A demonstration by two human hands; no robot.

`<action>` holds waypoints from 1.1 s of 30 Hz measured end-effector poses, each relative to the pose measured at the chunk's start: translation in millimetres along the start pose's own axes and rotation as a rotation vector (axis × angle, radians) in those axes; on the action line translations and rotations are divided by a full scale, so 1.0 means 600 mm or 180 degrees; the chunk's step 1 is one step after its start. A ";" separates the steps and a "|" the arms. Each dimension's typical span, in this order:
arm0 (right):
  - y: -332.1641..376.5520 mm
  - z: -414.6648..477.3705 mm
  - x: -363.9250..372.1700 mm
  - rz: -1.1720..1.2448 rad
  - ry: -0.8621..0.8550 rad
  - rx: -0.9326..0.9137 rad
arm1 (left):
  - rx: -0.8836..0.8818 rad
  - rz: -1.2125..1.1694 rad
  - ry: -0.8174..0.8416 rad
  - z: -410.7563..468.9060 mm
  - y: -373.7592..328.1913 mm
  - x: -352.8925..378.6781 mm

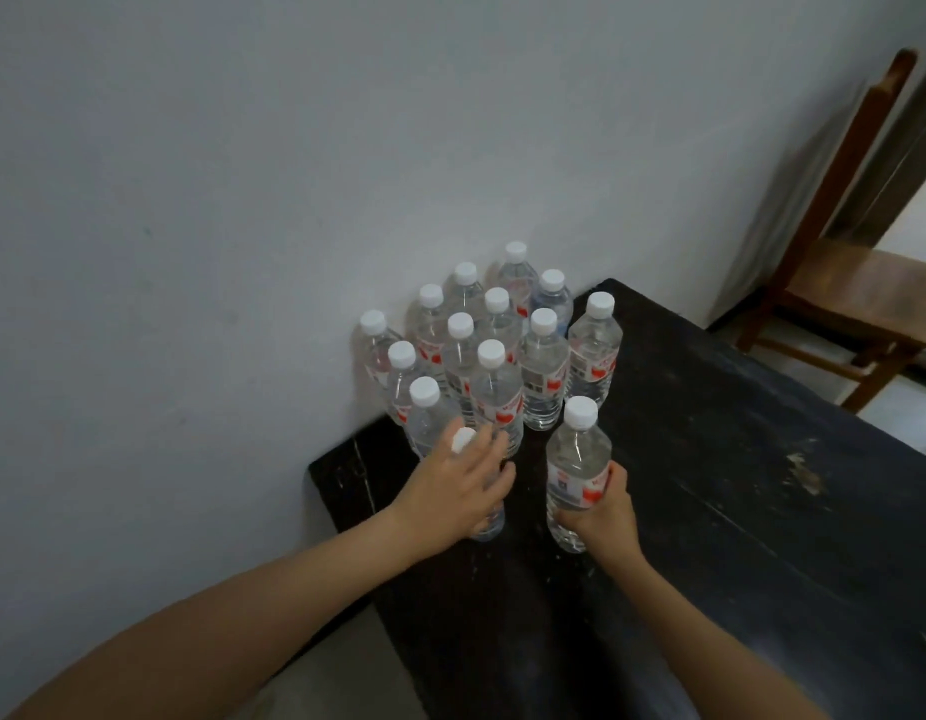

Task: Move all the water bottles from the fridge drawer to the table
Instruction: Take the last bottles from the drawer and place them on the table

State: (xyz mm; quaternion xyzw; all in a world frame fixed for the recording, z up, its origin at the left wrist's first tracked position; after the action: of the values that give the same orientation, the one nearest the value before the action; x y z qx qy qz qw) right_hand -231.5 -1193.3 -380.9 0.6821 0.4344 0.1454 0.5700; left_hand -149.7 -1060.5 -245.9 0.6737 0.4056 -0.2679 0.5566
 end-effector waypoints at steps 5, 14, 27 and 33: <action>0.012 0.026 0.016 0.0020 0.0112 -0.0108 | -0.0662 -0.2295 0.0023 -0.023 0.070 0.031; 0.054 0.072 0.055 -0.0102 0.0325 -0.0316 | -0.1544 -0.3448 -0.0329 -0.024 0.106 0.043; 0.068 0.064 0.063 -0.0517 0.0341 -0.0258 | -0.1647 -0.3769 -0.0508 -0.015 0.115 0.053; 0.060 0.063 0.063 -0.0499 0.0478 0.0066 | -0.1421 -0.3952 -0.0605 -0.007 0.121 0.050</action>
State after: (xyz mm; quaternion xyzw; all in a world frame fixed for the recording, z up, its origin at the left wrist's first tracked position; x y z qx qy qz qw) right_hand -168.2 -1188.2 -371.1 0.6390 0.5294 0.1466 0.5384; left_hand -73.1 -1053.1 -230.6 0.1571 0.7132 -0.5064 0.4585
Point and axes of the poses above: each hand's wrist, its own z-axis towards the middle knuckle, its own x-axis out of the palm, y = z × x, the point moved 10 cm from there along z, towards the middle knuckle, and after that the axes turned 12 degrees about y, right-handed, at the moved point
